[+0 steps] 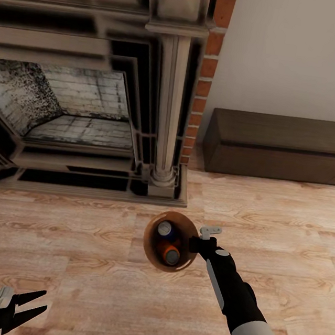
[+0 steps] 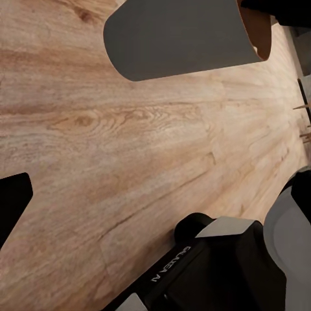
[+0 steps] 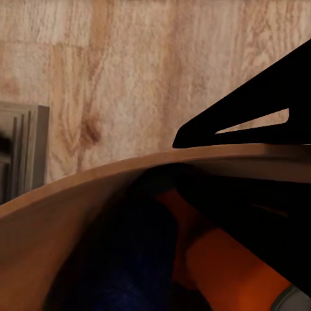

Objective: Put the three can of soda from the living room inside the tash can in the kitchen.

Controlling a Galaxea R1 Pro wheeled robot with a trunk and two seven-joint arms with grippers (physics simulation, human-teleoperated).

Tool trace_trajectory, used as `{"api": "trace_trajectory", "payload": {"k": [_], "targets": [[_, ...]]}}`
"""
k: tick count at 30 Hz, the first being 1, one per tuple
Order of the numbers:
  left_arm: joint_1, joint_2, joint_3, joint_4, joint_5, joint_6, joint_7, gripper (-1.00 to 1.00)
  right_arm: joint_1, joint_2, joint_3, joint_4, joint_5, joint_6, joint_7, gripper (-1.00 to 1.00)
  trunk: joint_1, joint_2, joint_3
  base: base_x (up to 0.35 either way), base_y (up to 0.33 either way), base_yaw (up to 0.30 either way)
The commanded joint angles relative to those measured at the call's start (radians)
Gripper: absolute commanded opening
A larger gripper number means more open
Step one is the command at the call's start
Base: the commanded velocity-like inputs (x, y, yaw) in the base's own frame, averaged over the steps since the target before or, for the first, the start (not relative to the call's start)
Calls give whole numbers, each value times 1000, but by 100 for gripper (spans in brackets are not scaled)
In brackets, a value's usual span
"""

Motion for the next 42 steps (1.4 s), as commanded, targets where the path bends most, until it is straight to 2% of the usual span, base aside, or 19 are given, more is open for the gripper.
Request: {"api": "trace_trajectory", "payload": {"k": [1, 13, 16, 34, 40, 42], "targets": [[0, 0, 0, 0, 0, 0, 0, 100, 0, 0, 0, -1, -9, 0, 4, -100, 0, 0, 0, 0, 0, 0], [0, 0, -1, 0, 0, -1, 0, 100, 1, 0, 0, -1, -9, 0, 4, -100, 46, -84, -38, 0, 0, 0], [0, 0, -1, 0, 0, -1, 0, 100, 1, 0, 0, -1, -9, 0, 4, -100, 46, -84, -38, 0, 0, 0], [0, 0, -2, 0, 0, -2, 0, 100, 1, 2, 1, -1, -9, 0, 4, -100, 115, -210, -94, 0, 0, 0], [0, 0, -2, 0, 0, -1, 0, 100, 1, 2, 1, 1, -9, 0, 4, -100, 115, -210, -94, 0, 0, 0], [0, 0, -2, 0, 0, -1, 0, 100, 1, 2, 1, 1, -9, 0, 4, -100, 123, -224, -100, 0, 0, 0]]}}
